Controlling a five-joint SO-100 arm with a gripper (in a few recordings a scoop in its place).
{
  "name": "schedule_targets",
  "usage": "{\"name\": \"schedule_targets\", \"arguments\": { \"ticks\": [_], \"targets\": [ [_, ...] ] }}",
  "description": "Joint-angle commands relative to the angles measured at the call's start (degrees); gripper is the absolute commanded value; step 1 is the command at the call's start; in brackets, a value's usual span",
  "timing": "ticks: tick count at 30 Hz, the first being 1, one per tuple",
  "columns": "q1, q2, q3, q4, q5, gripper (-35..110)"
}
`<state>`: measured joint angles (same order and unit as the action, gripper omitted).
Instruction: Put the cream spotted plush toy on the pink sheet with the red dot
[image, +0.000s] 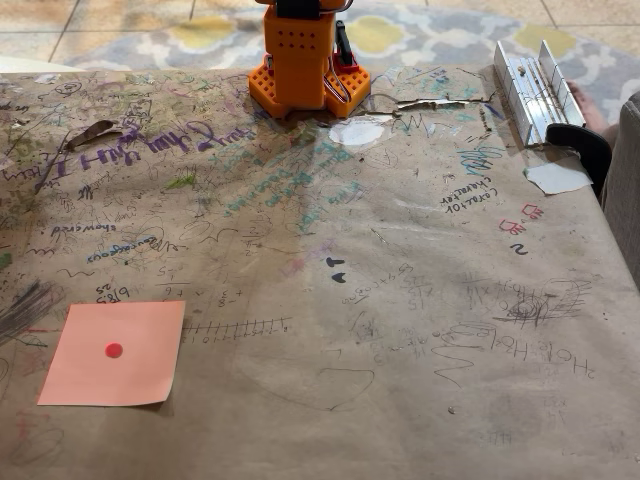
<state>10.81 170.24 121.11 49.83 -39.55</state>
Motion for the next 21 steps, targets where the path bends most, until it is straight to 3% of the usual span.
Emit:
{"name": "schedule_targets", "arguments": {
  "ticks": [1, 8, 14, 17, 21],
  "targets": [
    [1.14, -0.18, -7.21, -4.57, -0.53, 0],
    [1.14, -4.31, -7.91, -4.66, 0.09, 0],
    [6.15, -43.15, -44.65, 9.05, 2.20, 9],
    [7.29, -51.24, -42.45, 7.47, -4.66, 16],
    [10.37, -48.52, -23.47, -7.73, -10.46, 19]
  ]
}}
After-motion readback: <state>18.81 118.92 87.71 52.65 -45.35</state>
